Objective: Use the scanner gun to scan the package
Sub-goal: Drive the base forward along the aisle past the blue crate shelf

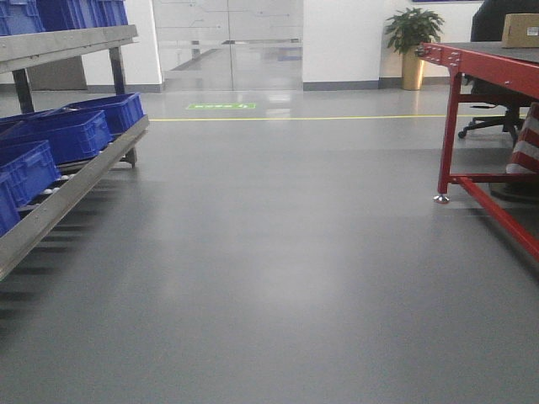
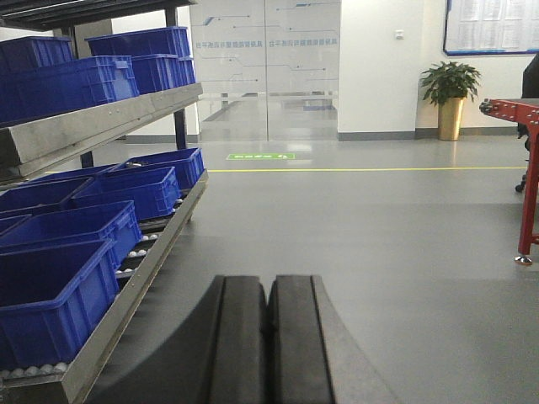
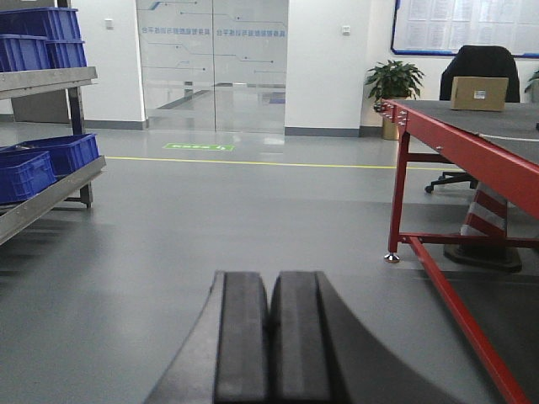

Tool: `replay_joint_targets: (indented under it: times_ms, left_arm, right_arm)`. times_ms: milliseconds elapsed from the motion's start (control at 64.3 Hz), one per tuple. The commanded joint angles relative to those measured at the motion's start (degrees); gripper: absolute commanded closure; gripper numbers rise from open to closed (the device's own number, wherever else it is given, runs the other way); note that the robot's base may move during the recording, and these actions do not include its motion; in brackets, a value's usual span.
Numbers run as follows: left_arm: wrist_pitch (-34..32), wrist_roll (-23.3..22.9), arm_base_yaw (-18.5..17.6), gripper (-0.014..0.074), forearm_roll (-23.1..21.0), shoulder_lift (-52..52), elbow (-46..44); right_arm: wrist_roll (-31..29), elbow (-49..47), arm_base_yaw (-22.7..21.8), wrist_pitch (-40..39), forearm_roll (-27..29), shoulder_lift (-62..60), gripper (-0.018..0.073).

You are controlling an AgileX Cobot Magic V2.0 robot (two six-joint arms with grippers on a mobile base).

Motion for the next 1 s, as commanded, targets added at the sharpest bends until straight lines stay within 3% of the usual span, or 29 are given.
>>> replay_joint_targets:
  times_ms: [0, 980]
  left_arm:
    - [-1.05, 0.02, 0.07, 0.0707, -0.37, -0.24, -0.08]
    - [-1.05, 0.02, 0.07, 0.0707, -0.37, -0.24, -0.08]
  right_arm:
    - [-0.50, 0.00, -0.15, -0.91, 0.10, -0.16, 0.0728]
    - [-0.50, 0.00, -0.15, -0.91, 0.10, -0.16, 0.0728]
